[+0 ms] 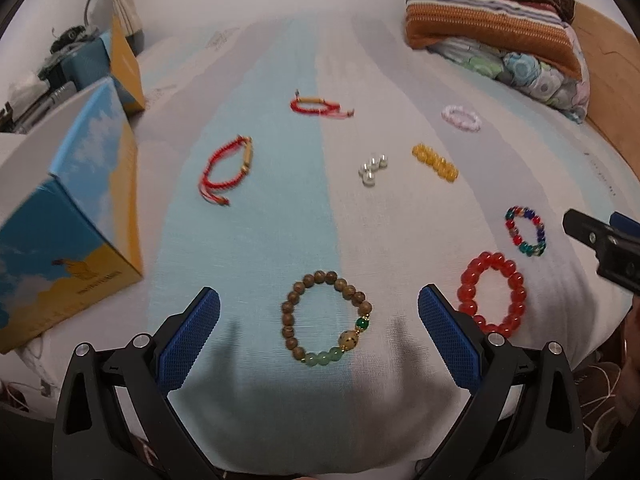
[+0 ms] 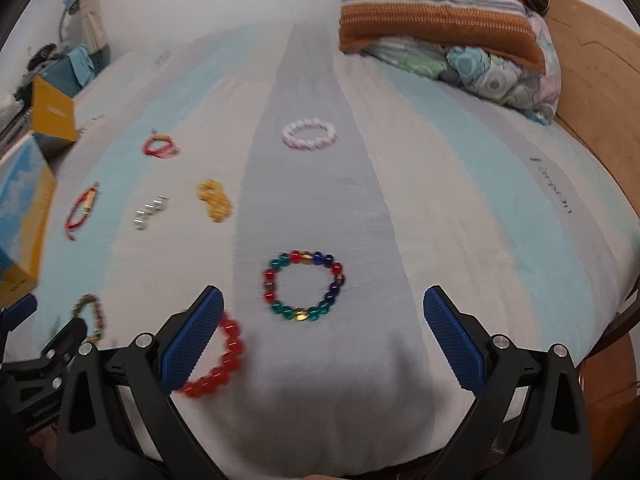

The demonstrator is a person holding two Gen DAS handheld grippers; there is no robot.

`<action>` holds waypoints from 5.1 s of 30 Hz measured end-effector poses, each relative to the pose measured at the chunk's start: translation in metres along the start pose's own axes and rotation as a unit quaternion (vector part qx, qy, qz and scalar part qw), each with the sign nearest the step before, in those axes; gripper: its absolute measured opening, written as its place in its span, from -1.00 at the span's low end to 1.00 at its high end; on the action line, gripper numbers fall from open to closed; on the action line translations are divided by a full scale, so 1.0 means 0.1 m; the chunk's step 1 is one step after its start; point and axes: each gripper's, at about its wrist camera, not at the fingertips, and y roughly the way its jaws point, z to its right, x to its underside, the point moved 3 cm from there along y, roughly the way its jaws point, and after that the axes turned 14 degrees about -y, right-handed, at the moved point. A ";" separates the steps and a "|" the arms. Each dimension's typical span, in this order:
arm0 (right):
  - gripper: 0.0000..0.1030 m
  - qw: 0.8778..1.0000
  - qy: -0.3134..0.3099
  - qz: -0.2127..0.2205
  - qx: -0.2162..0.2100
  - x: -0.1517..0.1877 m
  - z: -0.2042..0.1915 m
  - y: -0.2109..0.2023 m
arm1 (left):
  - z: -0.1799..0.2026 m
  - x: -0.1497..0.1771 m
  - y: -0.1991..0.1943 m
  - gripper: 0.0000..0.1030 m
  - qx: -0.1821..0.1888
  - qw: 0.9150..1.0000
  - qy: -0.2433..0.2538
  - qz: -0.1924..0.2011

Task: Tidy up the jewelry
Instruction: 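Grasp the brown wooden bead bracelet with the left tool while the right tool grasps the multicolour glass bead bracelet, then carry both held bracelets over to the open white cardboard box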

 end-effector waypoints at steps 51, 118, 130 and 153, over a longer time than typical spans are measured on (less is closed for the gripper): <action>-0.67 0.996 0.025 -0.079 -0.034 0.12 0.08 0.75 | -0.01 0.07 0.45 -0.61 -0.019 0.998 -0.009 -0.054; -0.82 0.997 0.038 0.019 -0.059 0.00 0.17 0.19 | 0.05 -0.21 -0.06 -0.86 0.003 1.000 -0.019 -0.003; -0.82 0.997 0.034 0.020 -0.059 -0.03 0.11 0.20 | 0.05 -0.30 0.02 -0.86 0.002 0.999 -0.034 -0.005; -0.82 0.997 0.028 0.018 -0.068 -0.04 0.03 0.07 | 0.08 -0.34 -0.07 -0.86 -0.015 0.999 -0.041 0.010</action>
